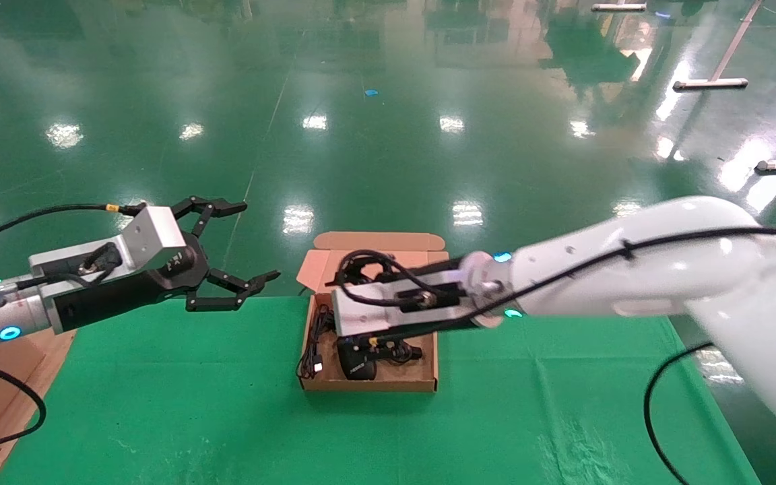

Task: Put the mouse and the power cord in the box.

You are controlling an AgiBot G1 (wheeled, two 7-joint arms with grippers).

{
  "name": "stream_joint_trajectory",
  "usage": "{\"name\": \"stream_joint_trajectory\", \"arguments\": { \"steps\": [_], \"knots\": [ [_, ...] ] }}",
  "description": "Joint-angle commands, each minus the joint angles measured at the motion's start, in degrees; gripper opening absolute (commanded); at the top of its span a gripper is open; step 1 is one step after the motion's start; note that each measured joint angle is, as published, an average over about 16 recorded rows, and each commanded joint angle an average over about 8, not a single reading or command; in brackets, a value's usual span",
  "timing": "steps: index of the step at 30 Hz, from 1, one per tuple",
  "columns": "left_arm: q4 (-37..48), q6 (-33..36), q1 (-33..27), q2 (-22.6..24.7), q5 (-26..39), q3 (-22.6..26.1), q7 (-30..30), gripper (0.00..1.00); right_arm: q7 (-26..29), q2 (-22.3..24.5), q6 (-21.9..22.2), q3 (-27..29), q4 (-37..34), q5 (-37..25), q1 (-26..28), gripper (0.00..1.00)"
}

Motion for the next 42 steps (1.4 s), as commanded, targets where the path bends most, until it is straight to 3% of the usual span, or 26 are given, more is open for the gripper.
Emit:
{"name": "stream_joint_trajectory", "arguments": {
  "steps": [1, 42],
  "knots": [
    [-2.25, 0.54, 1.03, -0.74, -0.58, -0.55, -2.06, 1.0, 1.06, 1.46, -1.14, 1.63, 1.11, 1.49, -1.37, 1.0],
    [-48.99, 11.83, 22.38, -16.13, -12.65, -11.9, -44.8, 1.0, 23.11, 31.71, -24.87, 35.48, 24.08, 32.41, -29.81, 1.0]
  ]
}}
